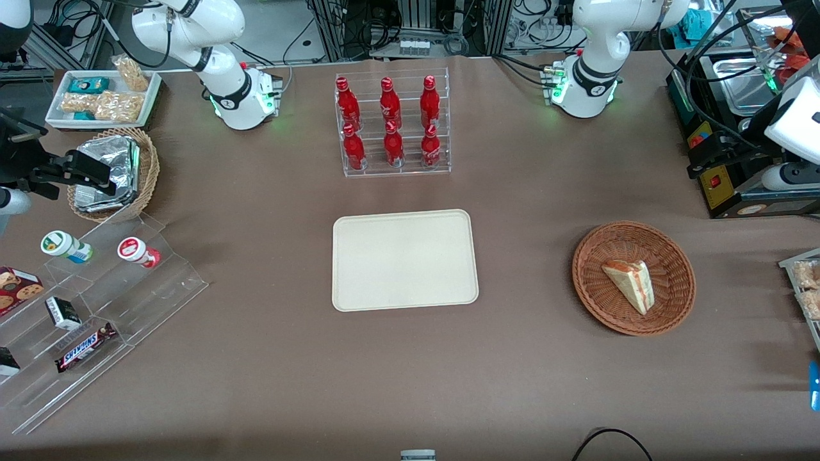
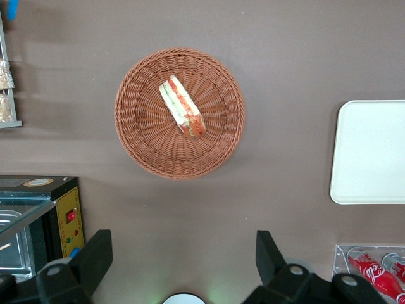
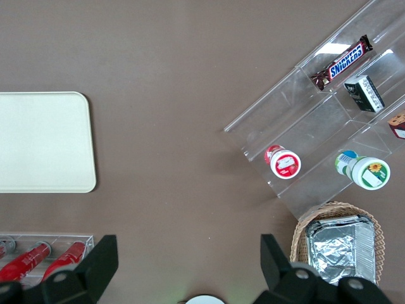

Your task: Place sandwich from basket to tray

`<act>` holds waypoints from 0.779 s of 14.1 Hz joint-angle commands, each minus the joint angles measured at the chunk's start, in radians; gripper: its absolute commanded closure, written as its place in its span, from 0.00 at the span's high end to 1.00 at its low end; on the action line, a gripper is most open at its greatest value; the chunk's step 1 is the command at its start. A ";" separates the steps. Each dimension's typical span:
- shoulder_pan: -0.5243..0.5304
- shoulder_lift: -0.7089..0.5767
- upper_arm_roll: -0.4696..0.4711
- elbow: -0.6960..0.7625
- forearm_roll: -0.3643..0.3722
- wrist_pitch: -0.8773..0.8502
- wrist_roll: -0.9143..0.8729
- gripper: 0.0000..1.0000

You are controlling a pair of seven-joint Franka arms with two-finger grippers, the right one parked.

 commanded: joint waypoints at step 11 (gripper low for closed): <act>-0.006 0.008 -0.015 0.013 0.016 -0.022 0.011 1.00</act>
